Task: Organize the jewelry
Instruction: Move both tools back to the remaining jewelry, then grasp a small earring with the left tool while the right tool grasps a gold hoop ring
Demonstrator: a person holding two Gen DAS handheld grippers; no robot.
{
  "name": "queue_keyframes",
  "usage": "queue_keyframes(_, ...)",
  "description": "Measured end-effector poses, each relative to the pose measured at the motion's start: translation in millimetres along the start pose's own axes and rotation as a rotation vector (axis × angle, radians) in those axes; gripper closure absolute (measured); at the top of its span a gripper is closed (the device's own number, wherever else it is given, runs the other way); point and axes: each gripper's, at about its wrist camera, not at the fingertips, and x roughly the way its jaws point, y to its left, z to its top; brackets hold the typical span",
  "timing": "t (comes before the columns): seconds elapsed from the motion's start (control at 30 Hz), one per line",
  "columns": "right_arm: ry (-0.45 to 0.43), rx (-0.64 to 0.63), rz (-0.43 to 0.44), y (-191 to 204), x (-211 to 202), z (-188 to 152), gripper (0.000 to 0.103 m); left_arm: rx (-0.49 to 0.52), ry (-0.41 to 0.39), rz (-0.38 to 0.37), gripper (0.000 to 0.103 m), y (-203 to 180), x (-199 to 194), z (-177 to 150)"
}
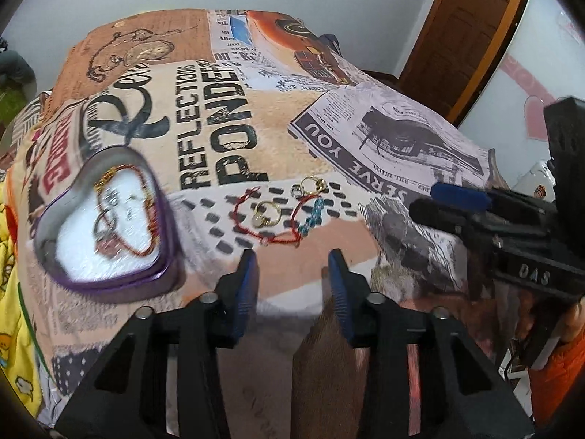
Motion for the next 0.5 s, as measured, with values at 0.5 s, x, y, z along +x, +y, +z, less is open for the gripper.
queue_keyframes(0.5, 0.008, -0.011, 0.024, 2.7, 9.2, 3.0, 0.056, -0.014, 0.035, 0.0, 0.101, 3.4, 31.3, 12.4)
